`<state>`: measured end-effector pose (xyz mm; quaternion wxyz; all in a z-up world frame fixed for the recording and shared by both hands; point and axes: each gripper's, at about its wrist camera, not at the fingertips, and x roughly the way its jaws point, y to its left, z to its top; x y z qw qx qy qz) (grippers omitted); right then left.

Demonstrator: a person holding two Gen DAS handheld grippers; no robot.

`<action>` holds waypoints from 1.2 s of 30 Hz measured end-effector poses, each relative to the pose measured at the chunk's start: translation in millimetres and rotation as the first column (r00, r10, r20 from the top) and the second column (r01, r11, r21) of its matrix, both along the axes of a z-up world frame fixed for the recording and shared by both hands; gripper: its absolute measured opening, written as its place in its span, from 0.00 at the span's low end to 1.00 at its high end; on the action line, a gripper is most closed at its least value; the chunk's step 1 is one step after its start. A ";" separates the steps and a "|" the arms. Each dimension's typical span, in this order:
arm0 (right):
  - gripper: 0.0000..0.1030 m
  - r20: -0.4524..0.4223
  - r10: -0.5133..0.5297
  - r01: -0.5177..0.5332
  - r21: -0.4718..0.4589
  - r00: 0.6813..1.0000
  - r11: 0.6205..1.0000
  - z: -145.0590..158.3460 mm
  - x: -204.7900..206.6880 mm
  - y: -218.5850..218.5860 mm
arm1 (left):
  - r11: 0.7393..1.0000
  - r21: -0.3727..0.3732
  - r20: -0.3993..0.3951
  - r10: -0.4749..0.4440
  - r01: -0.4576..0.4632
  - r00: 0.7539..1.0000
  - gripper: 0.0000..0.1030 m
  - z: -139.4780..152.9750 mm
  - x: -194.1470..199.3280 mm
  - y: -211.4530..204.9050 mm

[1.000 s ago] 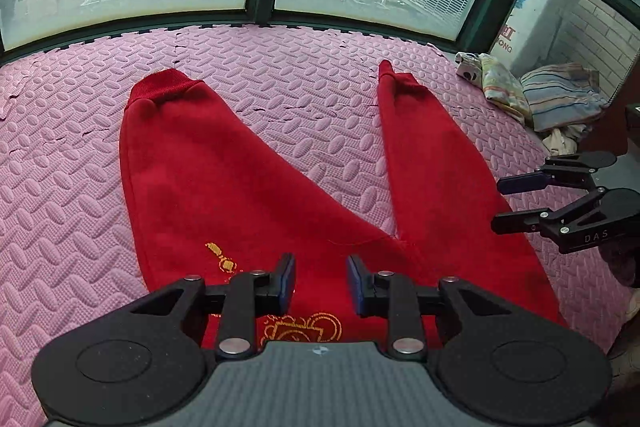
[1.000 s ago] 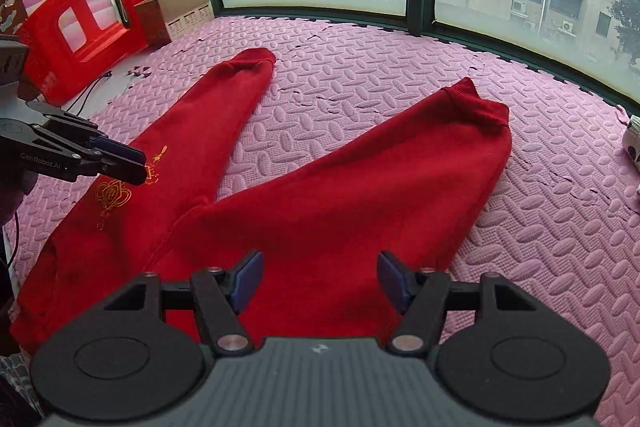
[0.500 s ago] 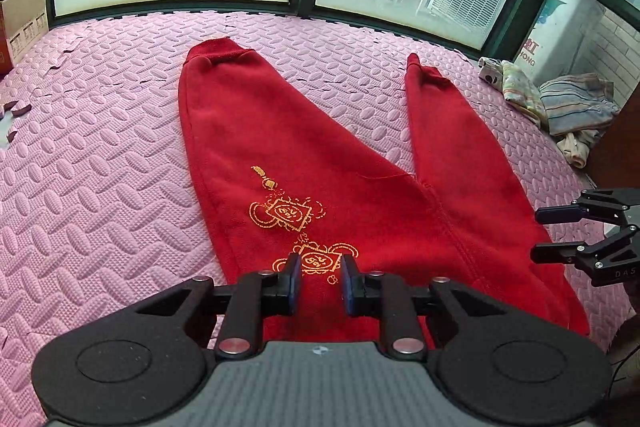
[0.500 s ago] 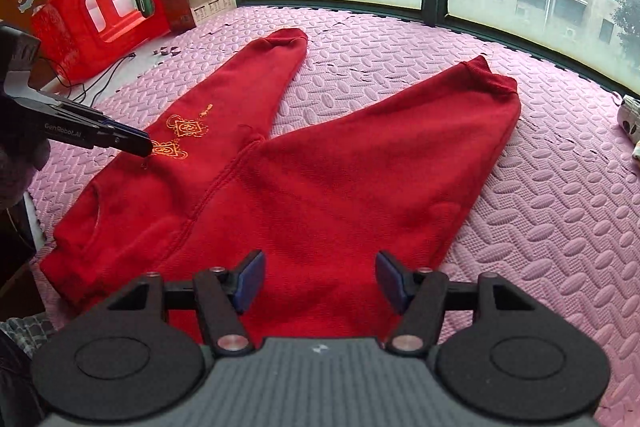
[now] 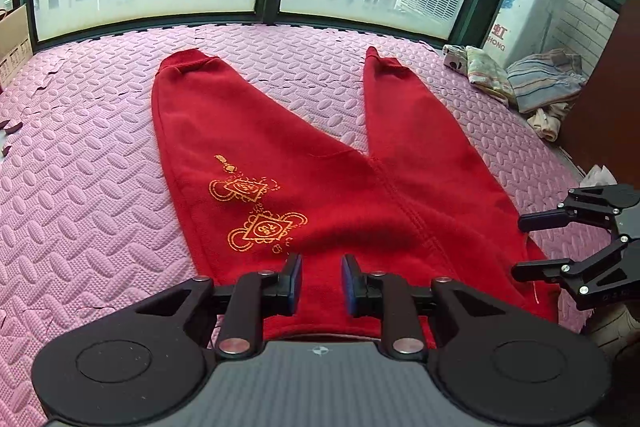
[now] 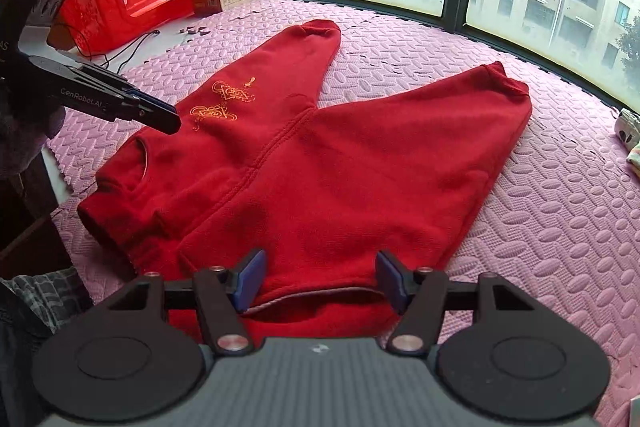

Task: Fold clothes
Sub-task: 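Open both grippers and release the flattened red trousers, then grasp the waistband with the left gripper while the right gripper grasps a leg cuff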

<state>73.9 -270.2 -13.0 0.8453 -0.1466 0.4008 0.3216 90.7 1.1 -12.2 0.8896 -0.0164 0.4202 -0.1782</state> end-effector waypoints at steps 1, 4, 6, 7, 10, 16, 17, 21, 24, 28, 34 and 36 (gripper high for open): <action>0.61 0.001 0.006 -0.006 -0.011 1.000 1.000 -1.7 -2.4 0.3 | 1.000 0.016 -0.011 -0.009 0.009 1.000 0.23 -4.5 -2.4 -2.5; 0.61 0.025 0.026 -0.026 -0.030 0.999 0.999 3.1 -11.7 1.4 | 0.999 0.040 -0.018 -0.017 0.017 1.000 0.23 -11.4 -10.0 -4.5; 0.61 0.050 0.029 -0.029 -0.011 0.998 1.000 11.4 -13.5 3.4 | 0.999 0.044 -0.015 -0.014 0.015 1.000 0.23 -7.9 -12.2 -4.9; 0.61 0.059 0.029 -0.029 0.003 0.998 1.000 14.3 -13.2 5.5 | 0.999 0.035 -0.010 -0.010 0.010 1.000 0.23 -4.0 -12.9 -5.1; 0.61 0.072 0.021 -0.025 0.056 0.997 0.998 19.4 -9.2 14.7 | 1.000 0.007 0.021 -0.019 0.018 1.000 0.23 7.3 -14.7 -12.0; 0.61 0.093 0.033 -0.039 0.067 0.995 0.997 11.9 -3.0 40.9 | 0.994 0.002 0.018 -0.107 0.107 0.994 0.23 4.9 -15.2 -40.2; 0.61 0.095 0.035 -0.041 0.063 0.995 0.997 10.0 -2.3 44.5 | 0.994 0.011 0.003 -0.111 0.111 0.994 0.23 -0.2 -14.3 -42.6; 0.60 0.089 0.020 -0.020 -0.008 0.996 1.000 -1.1 -5.4 43.0 | 0.993 0.019 -0.028 -0.113 0.114 0.993 0.23 -11.5 -16.7 -39.0; 0.60 0.045 -0.015 0.015 0.008 0.999 1.000 -4.8 -10.1 25.6 | 0.993 0.011 -0.035 -0.115 0.115 0.993 0.23 -11.7 -18.0 -34.2; 0.60 0.040 -0.032 0.029 0.069 0.999 0.997 5.2 -13.5 12.9 | 0.992 0.016 -0.039 -0.125 0.126 0.991 0.23 -9.8 -18.2 -32.3; 0.59 -0.001 -0.054 0.054 0.095 0.999 0.994 2.9 -8.9 5.3 | 0.991 0.025 -0.044 -0.133 0.134 0.990 0.23 -9.8 -18.9 -31.5; 0.59 -0.007 -0.053 0.054 0.098 0.999 0.994 3.6 -9.5 2.2 | 0.990 0.025 -0.046 -0.134 0.135 0.990 0.23 -10.2 -20.0 -29.4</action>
